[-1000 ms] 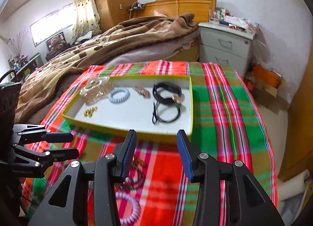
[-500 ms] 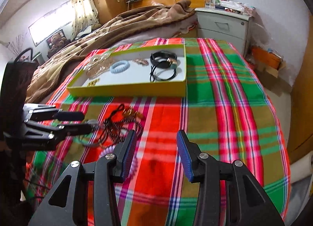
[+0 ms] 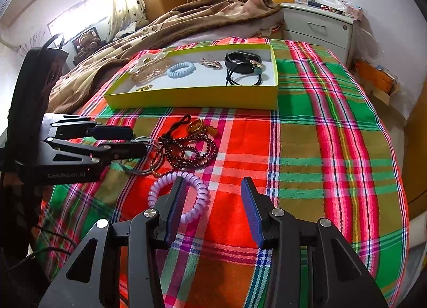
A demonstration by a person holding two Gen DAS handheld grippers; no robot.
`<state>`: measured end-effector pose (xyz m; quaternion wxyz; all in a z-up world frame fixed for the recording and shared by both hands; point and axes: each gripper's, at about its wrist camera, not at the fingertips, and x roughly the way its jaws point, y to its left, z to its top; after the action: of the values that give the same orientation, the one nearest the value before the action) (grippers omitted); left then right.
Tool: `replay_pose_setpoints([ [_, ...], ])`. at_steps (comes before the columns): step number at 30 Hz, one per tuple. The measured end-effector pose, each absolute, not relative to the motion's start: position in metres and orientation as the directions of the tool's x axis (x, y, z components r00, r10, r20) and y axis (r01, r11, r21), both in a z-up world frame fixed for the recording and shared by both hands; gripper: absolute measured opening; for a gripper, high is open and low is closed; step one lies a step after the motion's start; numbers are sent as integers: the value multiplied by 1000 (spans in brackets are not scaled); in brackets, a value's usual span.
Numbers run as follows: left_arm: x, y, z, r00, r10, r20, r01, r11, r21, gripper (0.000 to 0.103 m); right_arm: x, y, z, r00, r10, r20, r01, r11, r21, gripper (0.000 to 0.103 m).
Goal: Organize jewelry
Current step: 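Move the left tool to the grey hair ties while the right moves to the lavender coil, then grasp the grey hair ties with the left tool while the right grasps the lavender coiled hair tie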
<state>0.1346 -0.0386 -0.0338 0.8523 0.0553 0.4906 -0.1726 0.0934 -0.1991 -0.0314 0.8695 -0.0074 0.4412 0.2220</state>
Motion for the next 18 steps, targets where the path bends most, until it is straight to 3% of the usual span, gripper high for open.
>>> replay_pose_setpoints([
  [3, 134, -38, -34, 471, -216, -855, 348, 936, -45, 27, 92, -195, -35, 497, 385, -778, -403, 896, 186, 44],
  [9, 135, -37, -34, 481, -198, -854, 344, 939, -24, 18, 87, -185, -37, 493, 360, -792, -422, 895, 144, 44],
  [15, 133, -27, -34, 494, -172, -852, 312, 950, -11, 18, 83, -182, -37, 497, 336, -800, -432, 895, 107, 43],
  [18, 133, -20, -34, 500, -156, -852, 290, 957, -5, 18, 81, -179, -37, 501, 324, -803, -443, 893, 84, 30],
])
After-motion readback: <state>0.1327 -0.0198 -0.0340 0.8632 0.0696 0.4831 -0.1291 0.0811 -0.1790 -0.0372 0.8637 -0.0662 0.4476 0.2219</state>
